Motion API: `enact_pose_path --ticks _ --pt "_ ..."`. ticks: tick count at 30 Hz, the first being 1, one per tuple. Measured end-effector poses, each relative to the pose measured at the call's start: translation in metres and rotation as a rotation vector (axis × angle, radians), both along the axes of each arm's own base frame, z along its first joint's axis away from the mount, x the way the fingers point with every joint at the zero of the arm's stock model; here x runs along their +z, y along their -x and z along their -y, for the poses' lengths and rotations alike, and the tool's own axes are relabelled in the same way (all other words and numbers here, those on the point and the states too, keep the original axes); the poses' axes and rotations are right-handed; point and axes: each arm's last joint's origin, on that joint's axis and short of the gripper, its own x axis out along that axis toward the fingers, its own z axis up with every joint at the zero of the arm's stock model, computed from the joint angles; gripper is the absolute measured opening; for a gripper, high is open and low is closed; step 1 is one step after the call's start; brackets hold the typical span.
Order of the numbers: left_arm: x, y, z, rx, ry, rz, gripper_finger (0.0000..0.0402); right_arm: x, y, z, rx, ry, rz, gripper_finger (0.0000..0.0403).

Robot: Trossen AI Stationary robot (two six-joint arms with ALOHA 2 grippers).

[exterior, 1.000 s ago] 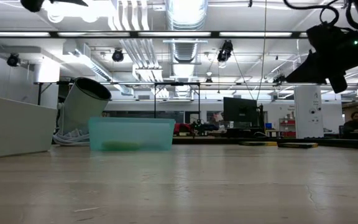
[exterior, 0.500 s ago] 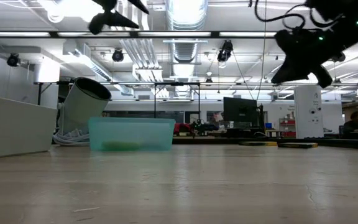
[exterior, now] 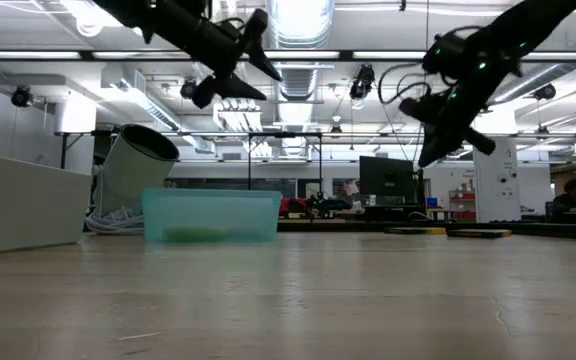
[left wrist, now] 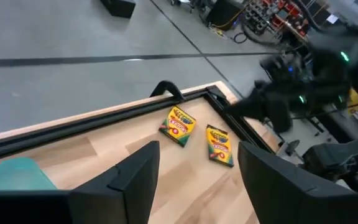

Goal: Pick & Place School Supplies
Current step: Put the yellow crayon box into the gray bin

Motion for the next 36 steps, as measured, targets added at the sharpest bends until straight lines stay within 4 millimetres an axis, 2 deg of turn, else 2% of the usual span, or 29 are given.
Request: enact_pose_path --ticks 7,11,17,23,36 --pt "-0.009 -0.015 -0.003 -0.082 -0.021 0.021 0.0218 -0.023 -0.009 0.061 0.032 -0.148 -0.037 0.0008" --pt "-0.008 -0.017 -0.004 -0.094 -0.035 0.045 0.0218 -0.041 -0.022 0.082 0.043 -0.201 -0.094 0.0008" --pt "-0.007 -0.017 -0.004 -0.095 -0.037 0.046 0.0217 -0.063 -0.038 0.104 0.062 -0.299 -0.178 0.0008" --pt "-0.007 -0.017 -0.004 -0.095 -0.037 0.046 0.0217 -0.074 -0.045 0.114 0.08 -0.353 -0.244 0.0008" --pt "-0.007 -0.016 -0.004 -0.095 -0.045 0.041 0.0217 -0.087 -0.039 0.108 0.066 -0.373 -0.277 0.0008"
